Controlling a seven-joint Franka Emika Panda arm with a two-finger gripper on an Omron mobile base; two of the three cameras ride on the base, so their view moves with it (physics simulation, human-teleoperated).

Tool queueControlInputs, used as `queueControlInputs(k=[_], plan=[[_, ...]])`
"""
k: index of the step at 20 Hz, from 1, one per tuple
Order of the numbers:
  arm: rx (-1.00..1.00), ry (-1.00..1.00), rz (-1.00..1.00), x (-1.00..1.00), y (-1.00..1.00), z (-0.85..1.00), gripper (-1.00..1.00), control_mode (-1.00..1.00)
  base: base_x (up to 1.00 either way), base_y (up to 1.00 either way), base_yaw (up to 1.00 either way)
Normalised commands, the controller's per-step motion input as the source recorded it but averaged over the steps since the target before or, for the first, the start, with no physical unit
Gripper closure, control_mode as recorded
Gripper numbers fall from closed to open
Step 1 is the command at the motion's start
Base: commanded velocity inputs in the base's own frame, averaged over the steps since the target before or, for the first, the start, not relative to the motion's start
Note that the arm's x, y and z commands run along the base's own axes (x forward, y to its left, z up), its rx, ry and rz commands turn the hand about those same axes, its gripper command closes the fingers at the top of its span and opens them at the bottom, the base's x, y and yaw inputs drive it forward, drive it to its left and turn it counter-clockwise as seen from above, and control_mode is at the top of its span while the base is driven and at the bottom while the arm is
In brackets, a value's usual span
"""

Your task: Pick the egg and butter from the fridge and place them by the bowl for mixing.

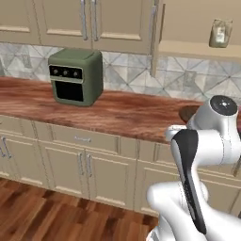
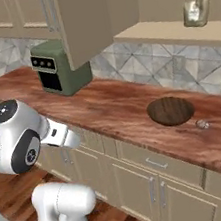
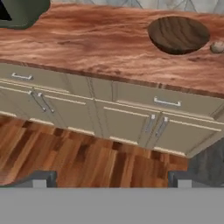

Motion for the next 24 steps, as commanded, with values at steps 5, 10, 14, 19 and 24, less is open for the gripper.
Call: queueControlInputs(k=[5,10,14,19,24], plan=[[0.0,0.0,0.0,0.0,0.0,0.0,-1.0,1.0,-0.03,0.0,1.0],[0.0,0.0,0.0,0.0,0.0,0.0,-1.0,1.0,-0.03,0.0,1.0],[0.0,0.0,0.0,0.0,0.0,0.0,-1.0,1.0,-0.03,0.0,1.0],[0.0,0.0,0.0,0.0,0.0,0.0,-1.0,1.0,-0.04,0.0,1.0],[0.0,0.0,0.0,0.0,0.0,0.0,-1.0,1.0,-0.02,0.0,1.0]])
